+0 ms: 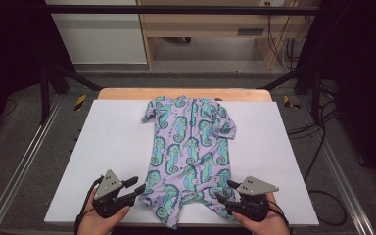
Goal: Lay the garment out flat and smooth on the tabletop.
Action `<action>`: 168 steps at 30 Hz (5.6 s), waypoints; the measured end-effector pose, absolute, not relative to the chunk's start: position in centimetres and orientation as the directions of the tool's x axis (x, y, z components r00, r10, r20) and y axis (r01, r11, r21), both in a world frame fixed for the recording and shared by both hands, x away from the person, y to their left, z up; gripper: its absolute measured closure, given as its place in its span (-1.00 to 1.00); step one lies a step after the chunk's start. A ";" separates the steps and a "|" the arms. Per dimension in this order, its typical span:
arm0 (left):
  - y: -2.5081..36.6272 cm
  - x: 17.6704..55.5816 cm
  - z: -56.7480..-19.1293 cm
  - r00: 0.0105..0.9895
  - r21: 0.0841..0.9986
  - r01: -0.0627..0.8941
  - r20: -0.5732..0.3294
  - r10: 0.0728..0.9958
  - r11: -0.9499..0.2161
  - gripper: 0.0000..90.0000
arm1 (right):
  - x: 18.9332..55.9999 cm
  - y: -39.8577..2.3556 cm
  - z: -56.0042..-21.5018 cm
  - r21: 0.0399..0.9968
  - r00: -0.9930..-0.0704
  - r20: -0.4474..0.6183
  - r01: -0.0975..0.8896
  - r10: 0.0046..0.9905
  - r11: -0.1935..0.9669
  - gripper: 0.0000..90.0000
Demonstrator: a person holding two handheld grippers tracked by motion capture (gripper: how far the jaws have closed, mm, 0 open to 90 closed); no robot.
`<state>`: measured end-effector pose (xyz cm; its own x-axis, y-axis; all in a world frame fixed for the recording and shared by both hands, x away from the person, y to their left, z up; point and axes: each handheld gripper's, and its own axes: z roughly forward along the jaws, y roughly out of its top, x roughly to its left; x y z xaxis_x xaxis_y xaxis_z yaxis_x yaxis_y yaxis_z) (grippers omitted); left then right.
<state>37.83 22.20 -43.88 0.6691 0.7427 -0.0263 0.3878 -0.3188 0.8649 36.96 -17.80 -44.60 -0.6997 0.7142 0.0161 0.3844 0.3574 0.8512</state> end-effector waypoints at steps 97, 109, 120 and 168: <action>20.6 42.2 -48.8 0.718 0.768 0.479 -0.065 0.693 -0.424 1.00 | 41.4 -19.7 -49.1 0.816 -0.678 0.071 0.462 0.731 0.349 0.96; 20.9 40.1 -48.1 0.735 0.776 0.456 -0.053 0.677 -0.435 1.00 | 39.2 -20.1 -48.9 0.816 -0.693 0.058 0.448 0.719 0.366 0.96; 21.1 39.9 -48.2 0.732 0.780 0.457 -0.056 0.679 -0.428 1.00 | 39.1 -20.3 -48.9 0.819 -0.695 0.062 0.445 0.716 0.362 0.96; 20.8 38.4 -48.3 0.743 0.780 0.450 -0.056 0.667 -0.436 0.99 | 39.2 -19.6 -49.0 0.771 -0.643 0.071 0.520 0.763 0.367 1.00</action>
